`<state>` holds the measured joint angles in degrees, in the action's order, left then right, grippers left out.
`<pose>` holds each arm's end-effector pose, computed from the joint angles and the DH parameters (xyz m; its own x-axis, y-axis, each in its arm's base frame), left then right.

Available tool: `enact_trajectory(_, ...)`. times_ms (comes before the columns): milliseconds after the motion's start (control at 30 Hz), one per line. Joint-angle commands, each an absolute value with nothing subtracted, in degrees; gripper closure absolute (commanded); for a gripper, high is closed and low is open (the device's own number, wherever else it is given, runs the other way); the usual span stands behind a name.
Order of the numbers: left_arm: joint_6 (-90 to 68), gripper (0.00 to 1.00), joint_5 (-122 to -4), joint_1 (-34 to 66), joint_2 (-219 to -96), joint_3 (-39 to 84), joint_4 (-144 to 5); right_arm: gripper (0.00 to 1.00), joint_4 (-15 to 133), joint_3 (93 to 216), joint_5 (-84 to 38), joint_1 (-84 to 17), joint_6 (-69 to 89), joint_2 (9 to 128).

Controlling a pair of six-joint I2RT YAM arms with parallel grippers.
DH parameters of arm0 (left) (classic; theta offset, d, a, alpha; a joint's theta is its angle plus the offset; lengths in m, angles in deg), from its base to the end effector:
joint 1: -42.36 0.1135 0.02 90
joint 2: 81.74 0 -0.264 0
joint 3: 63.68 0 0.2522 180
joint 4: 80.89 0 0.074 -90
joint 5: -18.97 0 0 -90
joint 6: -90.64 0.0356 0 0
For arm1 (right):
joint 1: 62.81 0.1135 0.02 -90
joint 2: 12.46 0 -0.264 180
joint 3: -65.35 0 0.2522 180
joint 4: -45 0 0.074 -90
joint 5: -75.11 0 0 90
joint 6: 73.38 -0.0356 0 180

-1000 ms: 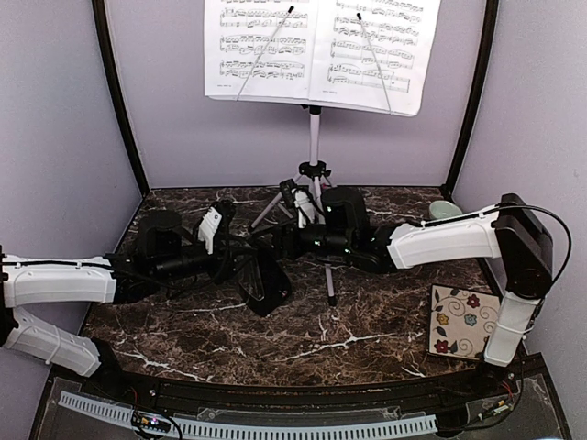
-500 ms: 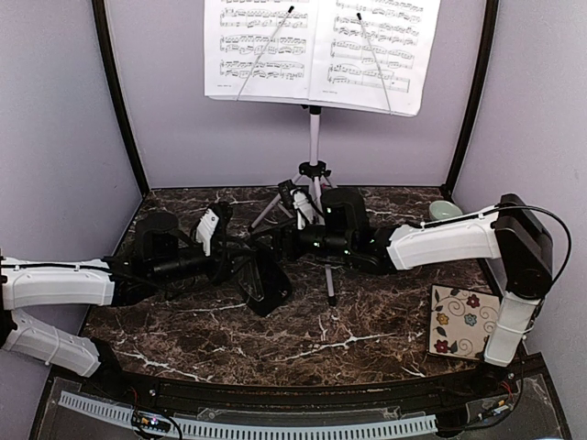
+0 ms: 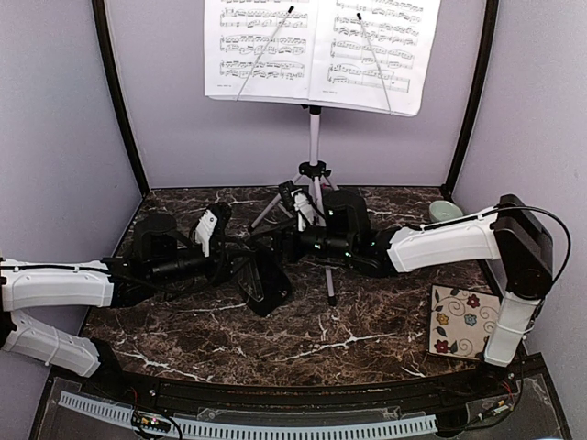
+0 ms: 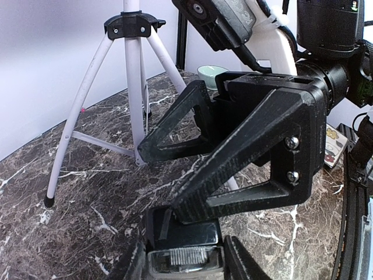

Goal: Set up the instrument practice props

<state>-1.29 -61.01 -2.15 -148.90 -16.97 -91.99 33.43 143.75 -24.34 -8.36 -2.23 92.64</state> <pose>0.1821 -0.1877 0.2510 -0.1432 0.0942 -0.9852 0.8084 0.5854 -0.0615 0.2391 0.3446 0.2266 -0.4327 -0.0573 -0.8997 -0.7977 0.4893 0.3524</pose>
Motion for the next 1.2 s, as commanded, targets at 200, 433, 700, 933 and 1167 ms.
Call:
enact_trajectory(200, -2.9, 0.87, -54.13, -3.0, -145.9, -16.53, -92.97, 0.25, 64.52, 135.89, -15.1, -10.96, 4.33, 100.18)
enact_trajectory(433, -3.09, 0.79, -58.51, -2.74, -148.06, -15.52, -90.07, 0.25, 64.55, 138.34, -15.85, -10.96, 5.32, 99.63)
enact_trajectory(700, -3.95, 0.5, -58.86, -2.56, -149.9, -14.27, -88.62, 0.25, 64.6, 138.54, -15.78, -10.7, 5.95, 99.56)
enact_trajectory(933, -4.45, 0.35, -57.84, -2.56, -151.94, -13.26, -89.06, 0.25, 63.94, 138.19, -16.28, -10.25, 5.87, 99.3)
enact_trajectory(1167, -4.31, 0.35, -58.81, -2.56, -155.27, -10.49, -89.36, 0.25, 64.06, 138.39, -15.95, -10.05, 5.98, 99.08)
